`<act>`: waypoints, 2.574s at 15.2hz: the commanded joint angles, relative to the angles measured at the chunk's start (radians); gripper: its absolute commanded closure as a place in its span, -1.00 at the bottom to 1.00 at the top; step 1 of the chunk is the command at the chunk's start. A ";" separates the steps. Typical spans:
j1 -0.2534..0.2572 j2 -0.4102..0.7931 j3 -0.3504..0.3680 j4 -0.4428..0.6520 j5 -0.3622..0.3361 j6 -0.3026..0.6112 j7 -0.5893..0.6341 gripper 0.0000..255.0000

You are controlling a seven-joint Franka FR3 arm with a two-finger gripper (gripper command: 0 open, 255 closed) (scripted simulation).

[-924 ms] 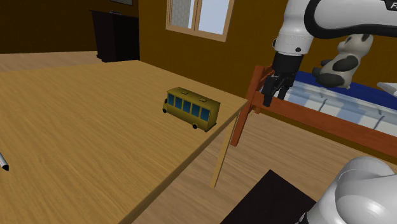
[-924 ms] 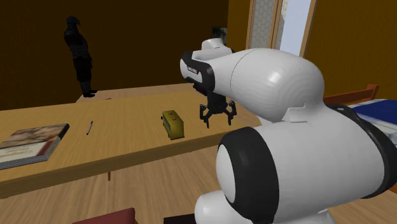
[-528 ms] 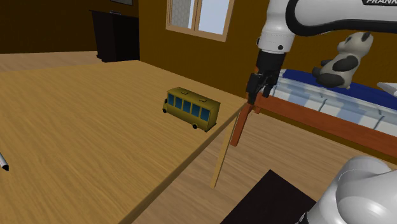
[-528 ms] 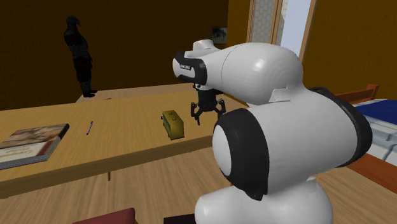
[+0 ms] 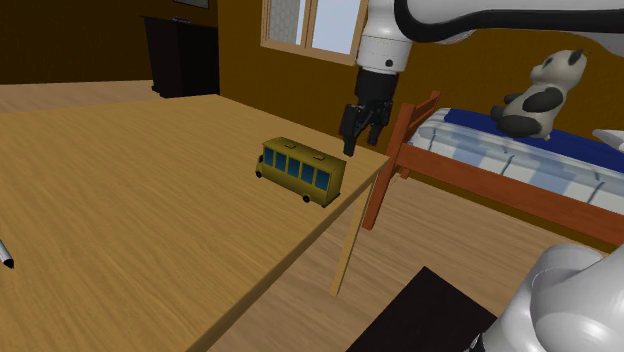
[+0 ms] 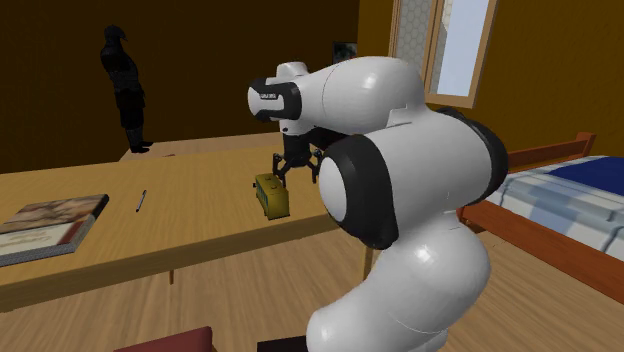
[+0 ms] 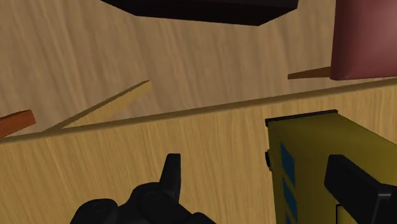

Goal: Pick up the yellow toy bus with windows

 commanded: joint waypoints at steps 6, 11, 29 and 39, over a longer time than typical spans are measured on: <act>0.044 0.205 0.065 0.198 0.019 0.035 0.020 -1.00; 0.051 0.229 0.074 0.185 0.020 0.077 0.022 -1.00; 0.051 0.226 0.075 0.146 0.021 0.112 0.021 1.00; 0.050 0.247 0.074 0.304 0.015 -0.025 0.025 1.00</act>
